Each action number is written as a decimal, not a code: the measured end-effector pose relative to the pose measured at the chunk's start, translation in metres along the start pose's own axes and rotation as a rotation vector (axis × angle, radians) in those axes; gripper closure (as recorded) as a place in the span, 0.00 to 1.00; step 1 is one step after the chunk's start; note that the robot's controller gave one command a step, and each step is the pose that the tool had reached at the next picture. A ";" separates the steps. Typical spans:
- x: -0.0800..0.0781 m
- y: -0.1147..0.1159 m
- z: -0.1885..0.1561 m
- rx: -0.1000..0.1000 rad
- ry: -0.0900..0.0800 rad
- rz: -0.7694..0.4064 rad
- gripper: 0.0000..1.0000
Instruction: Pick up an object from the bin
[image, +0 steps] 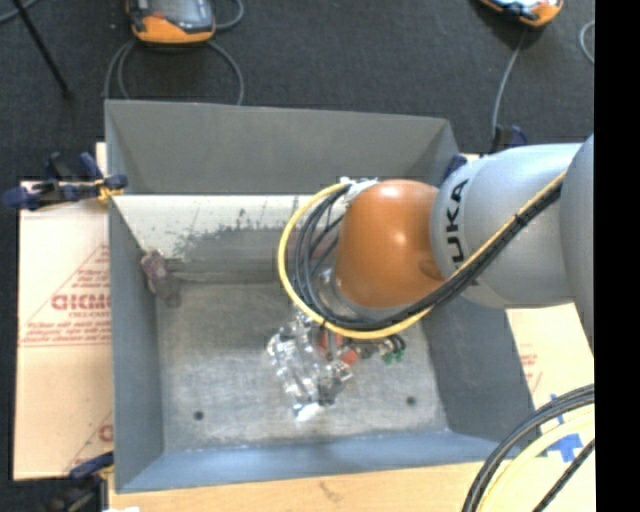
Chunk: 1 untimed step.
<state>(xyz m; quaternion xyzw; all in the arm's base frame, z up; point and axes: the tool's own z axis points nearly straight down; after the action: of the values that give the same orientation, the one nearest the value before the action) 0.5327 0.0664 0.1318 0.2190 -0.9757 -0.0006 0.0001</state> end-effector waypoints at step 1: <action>-0.031 -0.022 0.021 0.001 -0.003 0.027 0.00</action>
Offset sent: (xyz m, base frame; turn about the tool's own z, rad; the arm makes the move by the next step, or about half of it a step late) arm 0.0597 -0.0108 -0.0351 0.0369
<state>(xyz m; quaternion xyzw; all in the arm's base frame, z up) 0.5702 0.0595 0.1110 0.2056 -0.9786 -0.0005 -0.0015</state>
